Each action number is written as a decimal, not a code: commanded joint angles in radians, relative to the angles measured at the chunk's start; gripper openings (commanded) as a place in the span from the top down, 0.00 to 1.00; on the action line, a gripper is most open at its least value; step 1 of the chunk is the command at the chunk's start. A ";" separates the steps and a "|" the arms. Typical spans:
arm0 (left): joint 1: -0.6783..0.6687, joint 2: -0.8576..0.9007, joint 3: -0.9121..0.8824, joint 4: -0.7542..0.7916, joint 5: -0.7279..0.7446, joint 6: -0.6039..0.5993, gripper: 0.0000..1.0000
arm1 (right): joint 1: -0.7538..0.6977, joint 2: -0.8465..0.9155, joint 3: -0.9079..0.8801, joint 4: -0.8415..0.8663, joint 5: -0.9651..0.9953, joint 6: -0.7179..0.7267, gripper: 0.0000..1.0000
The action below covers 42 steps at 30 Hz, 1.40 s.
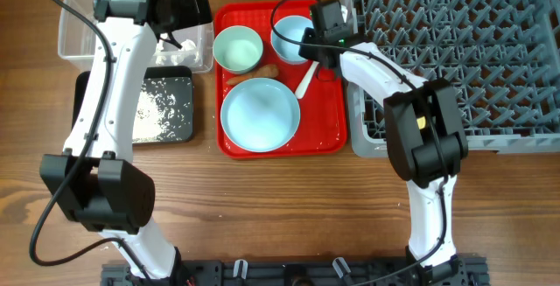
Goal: Sort waste into correct bins and load items into the dishwasher rack
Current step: 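Grip the light-blue bowl rim with the right gripper and lift it, then carry the light-blue bowl right and set it in the dish rack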
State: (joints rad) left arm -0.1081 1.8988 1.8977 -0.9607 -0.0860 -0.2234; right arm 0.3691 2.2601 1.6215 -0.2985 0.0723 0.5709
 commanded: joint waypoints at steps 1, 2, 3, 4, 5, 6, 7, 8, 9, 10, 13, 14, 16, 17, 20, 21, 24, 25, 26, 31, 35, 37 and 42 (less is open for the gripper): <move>0.003 -0.012 0.015 0.000 -0.017 -0.002 0.00 | -0.007 0.016 0.023 -0.002 -0.003 -0.018 0.88; 0.003 -0.012 0.015 0.000 -0.017 -0.002 0.00 | -0.008 0.012 0.024 -0.003 -0.006 -0.019 0.91; 0.003 -0.012 0.015 0.000 -0.017 -0.002 0.00 | -0.011 0.000 0.024 -0.006 -0.006 -0.019 0.95; 0.004 -0.012 0.015 0.000 -0.017 -0.002 0.00 | -0.012 -0.012 0.024 -0.009 -0.005 -0.022 0.96; 0.004 -0.012 0.015 0.000 -0.017 -0.002 0.00 | -0.014 -0.031 0.024 -0.016 -0.005 -0.023 0.96; 0.004 -0.012 0.015 0.000 -0.017 -0.002 0.00 | -0.018 -0.051 0.024 -0.021 -0.005 -0.031 0.96; 0.004 -0.012 0.015 0.000 -0.017 -0.002 0.00 | -0.021 -0.071 0.024 -0.025 -0.005 -0.046 0.96; 0.003 -0.012 0.015 0.000 -0.017 -0.002 0.00 | -0.024 -0.097 0.024 -0.032 0.007 -0.056 0.96; 0.003 -0.012 0.015 0.000 -0.017 -0.002 0.00 | -0.027 -0.124 0.024 -0.040 0.024 -0.071 0.96; 0.004 -0.012 0.015 0.000 -0.017 -0.002 0.00 | -0.030 -0.159 0.024 -0.055 0.059 -0.083 0.96; 0.003 -0.012 0.015 0.000 -0.017 -0.002 0.00 | -0.034 -0.278 0.024 -0.092 0.216 -0.157 0.96; 0.004 -0.012 0.015 0.000 -0.017 -0.002 0.00 | -0.034 -0.313 0.024 -0.099 0.282 -0.183 0.96; 0.003 -0.012 0.015 0.000 -0.017 -0.002 0.00 | -0.034 -0.378 0.024 -0.106 0.408 -0.249 0.96; 0.003 -0.012 0.015 0.000 -0.017 -0.002 0.00 | -0.034 -0.402 0.024 -0.106 0.459 -0.290 0.96; 0.004 -0.012 0.015 0.000 -0.017 -0.002 0.00 | -0.034 -0.430 0.024 -0.099 0.543 -0.381 0.96; 0.003 -0.012 0.015 0.000 -0.017 -0.002 0.00 | -0.034 -0.430 0.024 -0.104 0.546 -0.401 0.96; 0.004 -0.012 0.015 0.000 -0.017 -0.002 0.00 | -0.032 -0.430 0.024 -0.136 0.560 -0.410 0.96; 0.004 -0.012 0.015 0.000 -0.017 -0.002 0.00 | -0.030 -0.430 0.024 -0.138 0.569 -0.412 0.96; 0.004 -0.012 0.015 0.000 -0.017 -0.002 0.00 | -0.026 -0.430 0.024 -0.142 0.584 -0.412 0.96; 0.003 -0.012 0.015 0.000 -0.017 -0.002 0.00 | 0.021 -0.430 0.024 -0.158 0.704 -0.451 0.96; 0.003 -0.012 0.015 0.000 -0.017 -0.002 0.00 | 0.021 -0.429 0.024 -0.098 0.911 -0.540 0.96; 0.003 -0.012 0.015 0.000 -0.017 -0.002 0.00 | -0.003 -0.423 0.024 -0.034 0.941 -0.659 0.96; 0.004 -0.012 0.015 0.000 -0.017 -0.002 0.00 | -0.080 -0.347 0.022 0.169 0.937 -0.998 0.96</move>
State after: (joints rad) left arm -0.1081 1.8988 1.8977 -0.9607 -0.0860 -0.2234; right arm 0.3305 1.8370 1.6352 -0.2340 0.9615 -0.1642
